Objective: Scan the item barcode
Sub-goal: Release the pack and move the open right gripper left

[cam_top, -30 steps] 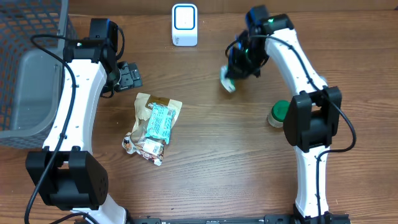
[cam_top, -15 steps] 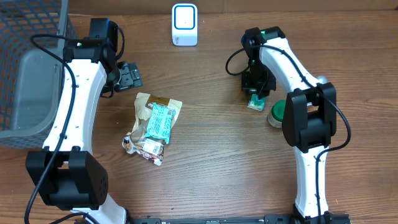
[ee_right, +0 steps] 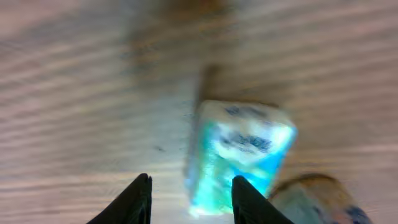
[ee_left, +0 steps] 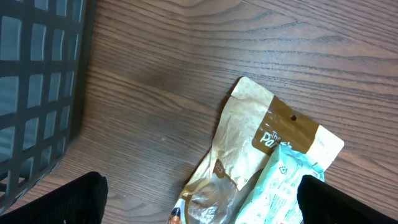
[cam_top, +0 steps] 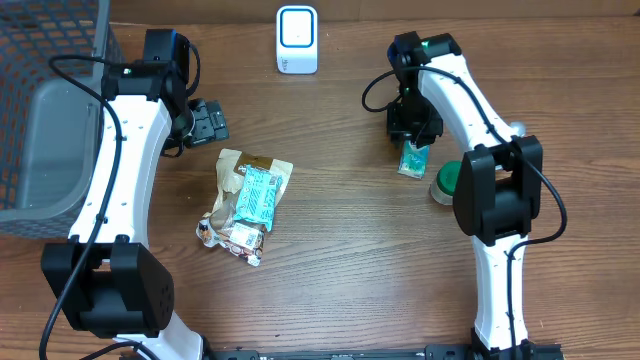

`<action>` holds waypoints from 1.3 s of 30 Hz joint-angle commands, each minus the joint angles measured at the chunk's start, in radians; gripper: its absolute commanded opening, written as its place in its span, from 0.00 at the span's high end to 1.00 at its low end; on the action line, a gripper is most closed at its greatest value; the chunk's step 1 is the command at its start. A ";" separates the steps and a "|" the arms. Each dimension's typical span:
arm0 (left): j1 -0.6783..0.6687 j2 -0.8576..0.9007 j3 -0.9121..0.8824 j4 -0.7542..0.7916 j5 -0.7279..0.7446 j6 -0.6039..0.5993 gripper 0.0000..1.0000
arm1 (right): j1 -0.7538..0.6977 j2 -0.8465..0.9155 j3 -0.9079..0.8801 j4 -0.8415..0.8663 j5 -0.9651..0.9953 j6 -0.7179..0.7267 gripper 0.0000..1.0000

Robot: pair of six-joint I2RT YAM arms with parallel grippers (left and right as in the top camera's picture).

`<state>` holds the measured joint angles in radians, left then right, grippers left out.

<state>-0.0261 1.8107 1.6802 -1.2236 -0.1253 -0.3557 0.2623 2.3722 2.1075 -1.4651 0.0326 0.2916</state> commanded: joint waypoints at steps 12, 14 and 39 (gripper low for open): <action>-0.007 0.001 0.016 0.001 -0.013 0.012 0.00 | 0.051 -0.020 -0.137 0.157 0.071 0.108 0.57; -0.007 0.001 0.016 0.001 -0.013 0.012 0.00 | 0.038 -0.020 -0.167 0.154 0.100 0.109 0.57; -0.007 0.001 0.016 0.001 -0.013 0.012 0.00 | 0.176 -0.092 -0.195 0.313 -0.102 0.128 0.00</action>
<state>-0.0261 1.8107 1.6802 -1.2236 -0.1253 -0.3557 0.4549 2.3287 1.9182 -1.1908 -0.0509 0.4152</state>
